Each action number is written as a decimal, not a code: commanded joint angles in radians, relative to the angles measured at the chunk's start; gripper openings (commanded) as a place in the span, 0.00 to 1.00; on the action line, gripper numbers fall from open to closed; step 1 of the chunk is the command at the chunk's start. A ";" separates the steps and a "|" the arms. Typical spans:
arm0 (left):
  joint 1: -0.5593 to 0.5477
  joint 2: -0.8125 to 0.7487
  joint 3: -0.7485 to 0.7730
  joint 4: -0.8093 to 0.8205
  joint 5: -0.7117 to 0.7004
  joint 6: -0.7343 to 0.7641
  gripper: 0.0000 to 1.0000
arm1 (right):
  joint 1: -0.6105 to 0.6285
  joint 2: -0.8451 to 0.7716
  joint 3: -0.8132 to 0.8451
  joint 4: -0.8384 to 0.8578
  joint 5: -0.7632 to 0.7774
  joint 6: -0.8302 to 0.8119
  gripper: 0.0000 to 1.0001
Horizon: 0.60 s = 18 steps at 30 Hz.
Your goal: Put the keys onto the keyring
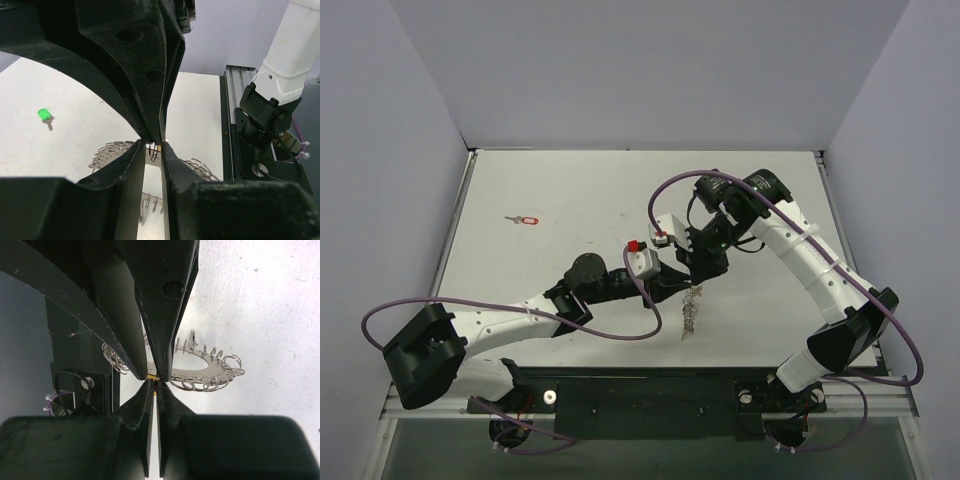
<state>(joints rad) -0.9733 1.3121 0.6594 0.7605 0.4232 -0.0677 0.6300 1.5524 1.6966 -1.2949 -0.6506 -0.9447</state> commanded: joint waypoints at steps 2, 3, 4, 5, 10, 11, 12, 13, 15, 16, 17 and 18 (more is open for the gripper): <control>0.002 0.007 0.059 0.003 0.042 0.002 0.27 | 0.007 -0.008 0.031 -0.046 -0.030 -0.009 0.00; 0.001 0.006 0.059 -0.004 0.042 0.003 0.27 | 0.007 -0.008 0.031 -0.044 -0.032 -0.011 0.00; 0.002 0.006 0.059 -0.007 0.043 0.005 0.27 | 0.007 -0.008 0.029 -0.044 -0.030 -0.011 0.00; 0.002 0.007 0.060 -0.012 0.046 0.006 0.25 | 0.007 -0.006 0.031 -0.044 -0.032 -0.011 0.00; 0.002 0.015 0.066 -0.023 0.057 0.008 0.23 | 0.007 -0.005 0.031 -0.047 -0.032 -0.011 0.00; 0.002 0.016 0.066 -0.023 0.057 0.008 0.23 | 0.007 -0.005 0.032 -0.046 -0.032 -0.009 0.00; 0.002 0.016 0.066 -0.023 0.058 0.008 0.22 | 0.007 -0.005 0.032 -0.046 -0.032 -0.011 0.00; 0.002 0.018 0.068 -0.024 0.060 0.008 0.23 | 0.007 -0.005 0.032 -0.046 -0.032 -0.011 0.00; 0.002 0.018 0.069 -0.026 0.058 0.008 0.22 | 0.007 -0.005 0.032 -0.047 -0.034 -0.011 0.00; 0.002 0.018 0.072 -0.032 0.060 0.008 0.20 | 0.007 -0.006 0.032 -0.046 -0.034 -0.011 0.00; 0.002 0.019 0.074 -0.035 0.061 0.011 0.19 | 0.007 -0.005 0.032 -0.049 -0.034 -0.011 0.00; 0.002 0.022 0.078 -0.044 0.061 0.012 0.18 | 0.007 -0.003 0.032 -0.047 -0.035 -0.009 0.00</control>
<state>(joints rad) -0.9726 1.3243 0.6777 0.7284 0.4534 -0.0658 0.6300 1.5524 1.6966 -1.3094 -0.6502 -0.9447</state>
